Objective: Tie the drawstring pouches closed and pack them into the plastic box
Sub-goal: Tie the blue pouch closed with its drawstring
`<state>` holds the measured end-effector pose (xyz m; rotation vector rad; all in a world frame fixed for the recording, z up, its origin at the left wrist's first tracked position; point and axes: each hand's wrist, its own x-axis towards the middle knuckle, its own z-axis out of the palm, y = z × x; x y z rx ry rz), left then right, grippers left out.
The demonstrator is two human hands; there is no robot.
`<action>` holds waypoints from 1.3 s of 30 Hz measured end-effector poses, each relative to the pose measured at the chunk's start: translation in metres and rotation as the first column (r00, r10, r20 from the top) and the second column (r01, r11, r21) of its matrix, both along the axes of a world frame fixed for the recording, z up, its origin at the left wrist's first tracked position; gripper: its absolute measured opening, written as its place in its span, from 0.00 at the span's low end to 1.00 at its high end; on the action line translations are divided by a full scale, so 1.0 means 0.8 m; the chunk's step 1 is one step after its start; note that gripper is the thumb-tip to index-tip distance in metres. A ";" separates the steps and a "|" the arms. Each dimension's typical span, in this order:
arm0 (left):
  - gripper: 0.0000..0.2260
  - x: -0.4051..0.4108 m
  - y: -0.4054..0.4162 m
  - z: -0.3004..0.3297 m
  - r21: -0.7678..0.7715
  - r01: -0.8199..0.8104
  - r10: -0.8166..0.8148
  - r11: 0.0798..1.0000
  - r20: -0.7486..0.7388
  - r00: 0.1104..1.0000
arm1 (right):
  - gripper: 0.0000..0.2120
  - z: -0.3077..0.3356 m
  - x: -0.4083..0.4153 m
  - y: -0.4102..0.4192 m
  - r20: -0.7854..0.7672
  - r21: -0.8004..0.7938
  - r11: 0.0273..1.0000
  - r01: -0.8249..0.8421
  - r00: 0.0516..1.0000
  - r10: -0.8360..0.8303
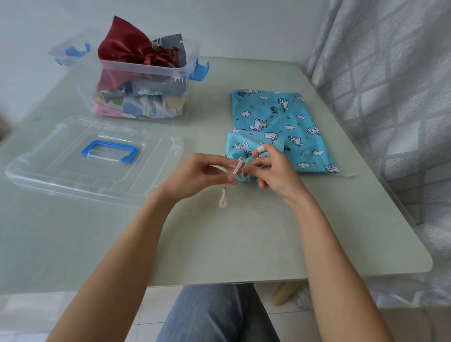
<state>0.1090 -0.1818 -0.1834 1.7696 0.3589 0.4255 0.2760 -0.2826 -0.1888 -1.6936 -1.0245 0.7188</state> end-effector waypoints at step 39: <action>0.04 0.031 0.010 -0.013 0.670 -0.228 0.179 0.706 0.143 0.973 | 0.08 0.002 -0.006 -0.010 -0.338 0.067 0.995 -0.077 0.936 0.095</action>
